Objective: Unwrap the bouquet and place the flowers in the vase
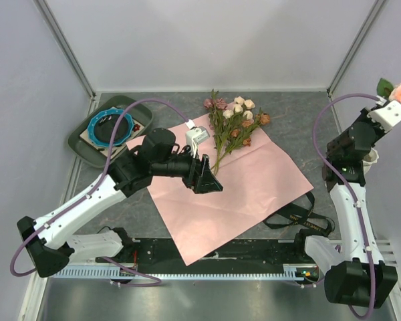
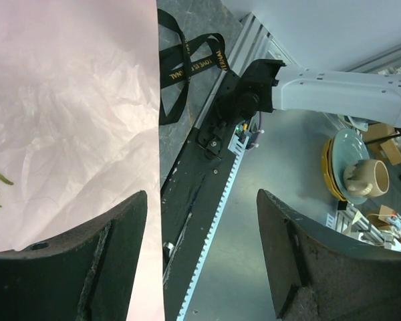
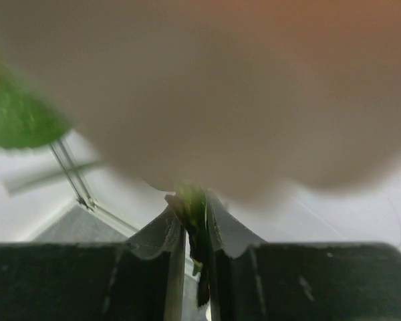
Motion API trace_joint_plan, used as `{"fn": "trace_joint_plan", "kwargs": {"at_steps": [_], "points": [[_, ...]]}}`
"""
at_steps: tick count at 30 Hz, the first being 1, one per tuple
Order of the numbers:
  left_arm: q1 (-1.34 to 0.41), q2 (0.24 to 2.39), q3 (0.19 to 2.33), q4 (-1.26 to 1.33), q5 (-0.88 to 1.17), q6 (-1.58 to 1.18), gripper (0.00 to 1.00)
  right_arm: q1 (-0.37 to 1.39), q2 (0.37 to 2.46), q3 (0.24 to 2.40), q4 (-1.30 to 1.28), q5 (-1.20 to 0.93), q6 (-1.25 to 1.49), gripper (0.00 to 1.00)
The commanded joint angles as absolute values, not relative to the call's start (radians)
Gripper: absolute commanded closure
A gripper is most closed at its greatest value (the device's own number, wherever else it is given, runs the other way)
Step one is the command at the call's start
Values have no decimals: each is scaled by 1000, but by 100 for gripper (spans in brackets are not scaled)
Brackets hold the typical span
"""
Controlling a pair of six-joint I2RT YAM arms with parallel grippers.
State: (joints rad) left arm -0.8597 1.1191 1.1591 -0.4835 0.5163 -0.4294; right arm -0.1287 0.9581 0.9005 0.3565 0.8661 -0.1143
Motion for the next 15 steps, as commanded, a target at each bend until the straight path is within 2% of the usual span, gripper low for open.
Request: {"fn": "trace_joint_plan", "kwargs": {"at_steps": [1,2,3,4,5,6,8,15], "points": [[-856,1092,1190,-500,476,-374,26,-130,936,862,282,879,-8,72],[-854,1088,1186,-502,472,-371,26,-132,937,862,235,897,24,67],[-854,1086,1181,-497,468,-371,26,-130,936,864,210,899,35,54],[-853,1089,1167,-492,468,-370,26,-130,934,868,177,897,44,45],[-847,1088,1160,-488,471,-370,26,-132,928,880,108,896,72,22],[-844,1092,1154,-482,479,-371,26,-130,925,887,79,906,86,10],[-827,1100,1140,-468,497,-376,26,-132,919,920,-33,939,126,2],[-726,1132,1075,-377,597,-437,26,-132,972,1167,-466,913,241,2]]}}
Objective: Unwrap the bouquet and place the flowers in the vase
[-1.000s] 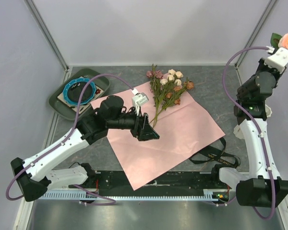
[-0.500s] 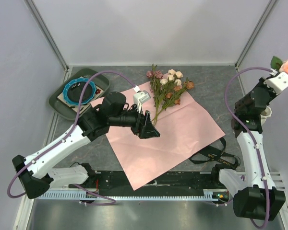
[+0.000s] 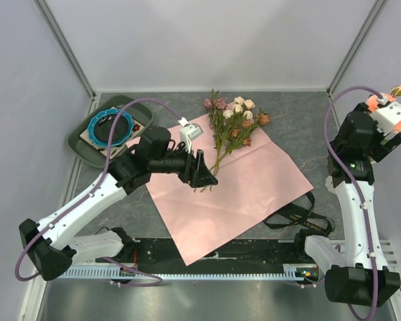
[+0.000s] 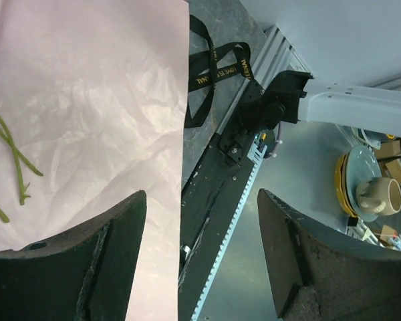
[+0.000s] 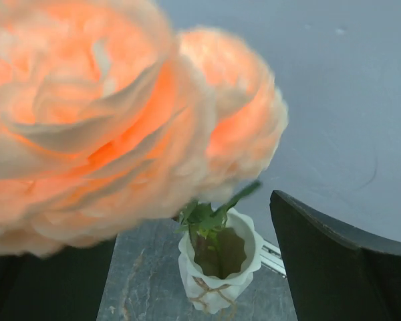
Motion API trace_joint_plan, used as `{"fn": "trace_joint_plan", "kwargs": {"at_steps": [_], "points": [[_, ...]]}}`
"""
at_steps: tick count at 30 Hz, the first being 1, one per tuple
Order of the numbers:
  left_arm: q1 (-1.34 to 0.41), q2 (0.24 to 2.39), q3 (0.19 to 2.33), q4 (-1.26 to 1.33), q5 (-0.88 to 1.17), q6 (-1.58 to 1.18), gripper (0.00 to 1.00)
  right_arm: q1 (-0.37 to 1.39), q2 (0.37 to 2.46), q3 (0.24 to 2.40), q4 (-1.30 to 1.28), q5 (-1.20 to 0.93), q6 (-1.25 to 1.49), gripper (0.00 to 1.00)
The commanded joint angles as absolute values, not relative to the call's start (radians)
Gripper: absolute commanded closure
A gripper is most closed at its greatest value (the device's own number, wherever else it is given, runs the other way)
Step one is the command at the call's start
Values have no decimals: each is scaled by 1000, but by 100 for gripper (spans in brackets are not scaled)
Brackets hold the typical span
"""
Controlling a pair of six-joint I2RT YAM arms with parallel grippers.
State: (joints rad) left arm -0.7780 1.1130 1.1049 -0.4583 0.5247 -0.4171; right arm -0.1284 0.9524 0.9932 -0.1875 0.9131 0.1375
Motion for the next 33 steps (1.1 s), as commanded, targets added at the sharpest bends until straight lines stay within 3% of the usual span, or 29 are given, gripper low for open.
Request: {"fn": "trace_joint_plan", "kwargs": {"at_steps": [1,3,7,10,15,18,22,29,33], "points": [[-713,1140,1066,-374,604,-451,26,-132,976,1192,-498,894,241,2],[-677,1157,1057,-364,618,-466,26,-130,979,1268,-604,893,258,2],[-609,1184,1034,-362,588,-471,27,-132,936,1354,-736,682,322,2],[-542,1242,1029,-388,578,-462,31,-130,885,1355,-793,351,347,2],[-488,1370,1052,-440,592,-446,37,-130,769,1209,-700,-374,290,2],[-488,1430,1022,-364,668,-504,38,-130,735,1183,-677,-535,282,2],[-494,1526,1046,-282,712,-563,42,-103,690,1163,-666,-554,268,2],[-534,1721,1187,-290,634,-569,52,-101,681,1105,-756,-337,314,2],[-551,1909,1354,-359,553,-528,63,-100,712,1039,-759,-359,350,2]]}}
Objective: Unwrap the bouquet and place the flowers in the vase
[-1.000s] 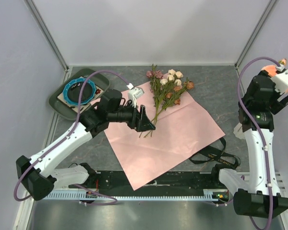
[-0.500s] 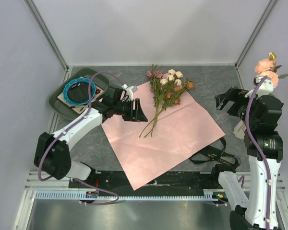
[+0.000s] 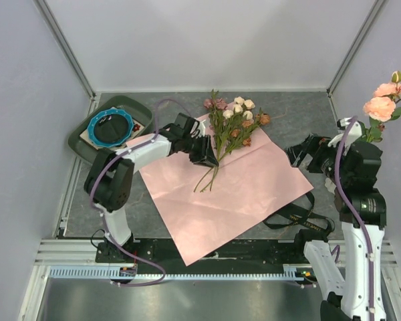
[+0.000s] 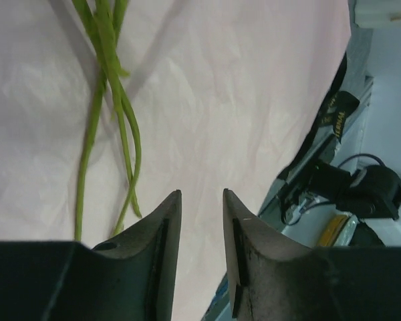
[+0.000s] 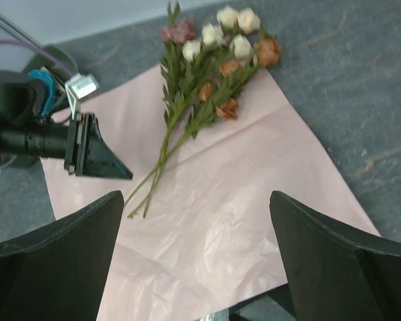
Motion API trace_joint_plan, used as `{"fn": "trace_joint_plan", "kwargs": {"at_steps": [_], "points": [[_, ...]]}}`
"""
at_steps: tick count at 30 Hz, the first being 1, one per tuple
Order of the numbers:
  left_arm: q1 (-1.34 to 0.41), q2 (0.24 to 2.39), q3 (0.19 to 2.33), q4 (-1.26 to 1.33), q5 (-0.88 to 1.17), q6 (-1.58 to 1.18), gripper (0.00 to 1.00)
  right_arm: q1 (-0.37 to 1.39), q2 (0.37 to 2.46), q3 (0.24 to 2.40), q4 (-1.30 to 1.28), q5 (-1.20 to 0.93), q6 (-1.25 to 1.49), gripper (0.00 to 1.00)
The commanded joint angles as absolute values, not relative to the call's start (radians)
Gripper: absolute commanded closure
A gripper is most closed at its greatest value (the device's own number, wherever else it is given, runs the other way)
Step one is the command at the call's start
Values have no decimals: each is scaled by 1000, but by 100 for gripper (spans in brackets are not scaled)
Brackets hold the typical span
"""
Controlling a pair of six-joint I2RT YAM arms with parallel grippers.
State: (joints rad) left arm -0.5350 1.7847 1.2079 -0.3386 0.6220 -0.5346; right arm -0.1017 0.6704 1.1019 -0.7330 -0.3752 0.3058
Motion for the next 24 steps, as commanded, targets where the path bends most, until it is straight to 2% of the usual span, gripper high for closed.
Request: {"fn": "trace_joint_plan", "kwargs": {"at_steps": [1,6,10,15,24], "points": [[-552,1930,1374,-370,531,-520,64,-100,724,1010,-753,-377,351,2],[-552,2040,1511,-451,436,-463,64,-57,784,895,-704,-607,376,2],[-552,2114,1572,-482,402,-446,64,98,772,810,-608,-480,446,2],[-558,2144,1605,-480,384,-451,72,251,828,773,-558,-399,482,2],[-571,2177,1612,-482,376,-449,78,287,888,788,-555,-345,433,2]]}}
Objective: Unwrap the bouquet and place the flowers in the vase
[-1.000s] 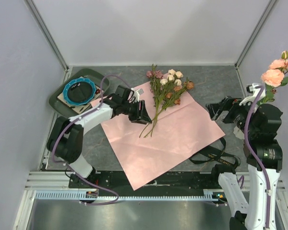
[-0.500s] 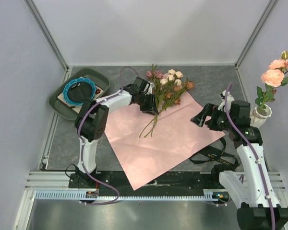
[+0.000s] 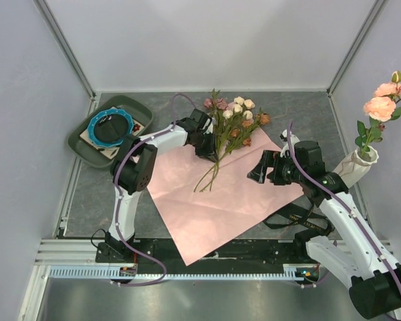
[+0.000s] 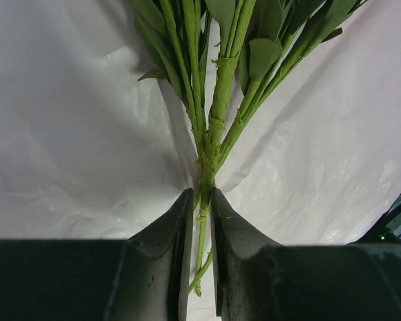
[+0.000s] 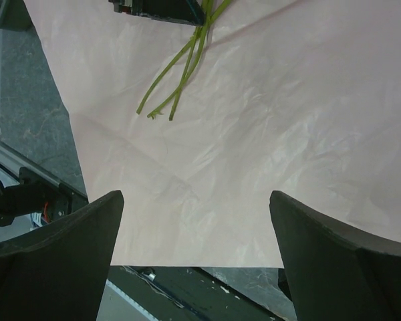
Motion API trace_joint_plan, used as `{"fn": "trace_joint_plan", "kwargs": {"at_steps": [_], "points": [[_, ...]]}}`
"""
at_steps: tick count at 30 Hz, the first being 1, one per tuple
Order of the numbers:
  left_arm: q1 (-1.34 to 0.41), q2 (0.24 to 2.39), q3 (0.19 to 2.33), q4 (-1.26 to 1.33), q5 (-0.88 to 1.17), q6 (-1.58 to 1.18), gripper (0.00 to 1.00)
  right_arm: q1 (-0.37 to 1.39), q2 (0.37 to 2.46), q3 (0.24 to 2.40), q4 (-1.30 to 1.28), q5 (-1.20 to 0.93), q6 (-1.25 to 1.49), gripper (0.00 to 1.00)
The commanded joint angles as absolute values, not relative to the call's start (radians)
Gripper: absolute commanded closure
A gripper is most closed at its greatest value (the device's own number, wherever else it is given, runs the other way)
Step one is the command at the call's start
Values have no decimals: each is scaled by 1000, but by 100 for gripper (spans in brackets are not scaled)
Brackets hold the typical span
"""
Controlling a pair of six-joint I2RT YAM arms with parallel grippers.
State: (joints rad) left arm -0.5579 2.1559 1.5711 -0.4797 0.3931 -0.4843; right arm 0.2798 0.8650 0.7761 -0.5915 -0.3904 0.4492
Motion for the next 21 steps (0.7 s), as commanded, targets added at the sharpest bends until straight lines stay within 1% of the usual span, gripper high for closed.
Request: {"fn": "trace_joint_plan", "kwargs": {"at_steps": [1,5,9,10,11,16,21], "points": [[-572,2178,1614,-479,377,-449,78,287,894,792,-557,-341,427,2],[-580,2180,1620,-472,382,-449,77,287,905,788,-558,-333,420,2],[-581,2180,1626,-471,388,-449,80,287,902,781,-558,-327,423,2],[-581,2177,1629,-474,391,-451,93,287,902,781,-558,-327,423,2],[-581,2169,1629,-471,390,-454,98,287,905,778,-557,-325,429,2],[-581,2079,1617,-500,335,-454,98,290,925,793,-561,-319,443,2],[-581,1904,1586,-518,330,-454,98,307,974,831,-548,-313,457,2]]}}
